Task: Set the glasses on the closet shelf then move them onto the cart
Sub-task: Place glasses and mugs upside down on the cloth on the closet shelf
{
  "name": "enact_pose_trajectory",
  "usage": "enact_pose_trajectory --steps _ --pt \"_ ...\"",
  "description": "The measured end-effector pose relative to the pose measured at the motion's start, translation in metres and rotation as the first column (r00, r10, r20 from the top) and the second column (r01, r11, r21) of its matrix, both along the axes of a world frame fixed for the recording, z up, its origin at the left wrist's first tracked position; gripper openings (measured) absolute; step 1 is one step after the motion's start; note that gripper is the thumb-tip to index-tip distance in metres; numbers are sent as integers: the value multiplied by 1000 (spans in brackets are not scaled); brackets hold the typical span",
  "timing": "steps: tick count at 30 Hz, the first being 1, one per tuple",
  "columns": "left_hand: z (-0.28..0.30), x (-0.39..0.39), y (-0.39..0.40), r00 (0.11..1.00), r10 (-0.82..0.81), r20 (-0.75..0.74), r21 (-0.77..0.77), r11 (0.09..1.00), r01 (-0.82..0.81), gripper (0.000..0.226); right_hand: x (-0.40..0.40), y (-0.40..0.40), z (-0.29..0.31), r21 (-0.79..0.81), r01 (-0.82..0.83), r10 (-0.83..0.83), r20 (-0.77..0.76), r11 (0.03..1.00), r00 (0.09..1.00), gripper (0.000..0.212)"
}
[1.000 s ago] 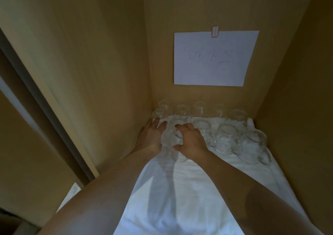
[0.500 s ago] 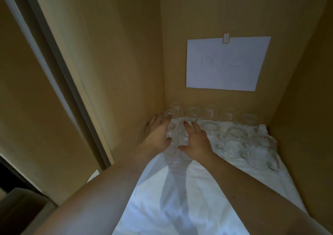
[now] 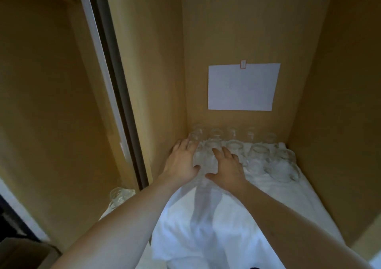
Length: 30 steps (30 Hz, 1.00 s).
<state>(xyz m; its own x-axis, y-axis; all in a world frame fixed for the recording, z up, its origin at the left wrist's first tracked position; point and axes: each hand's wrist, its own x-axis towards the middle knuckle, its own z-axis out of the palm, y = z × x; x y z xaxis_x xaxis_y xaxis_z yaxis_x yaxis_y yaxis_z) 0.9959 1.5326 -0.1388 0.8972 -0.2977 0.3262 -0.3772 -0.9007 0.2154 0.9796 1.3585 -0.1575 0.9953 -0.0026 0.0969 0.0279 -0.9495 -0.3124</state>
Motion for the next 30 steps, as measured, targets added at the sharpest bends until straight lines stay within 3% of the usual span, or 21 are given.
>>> enact_pose_trajectory --steps 15,30 --pt "12 -132 61 986 -152 71 -111 981 159 84 -138 75 19 -61 73 -70 51 995 996 95" --pt "-21 -192 222 993 113 -39 -40 993 -114 80 -189 228 -7 5 -131 131 -7 991 991 93"
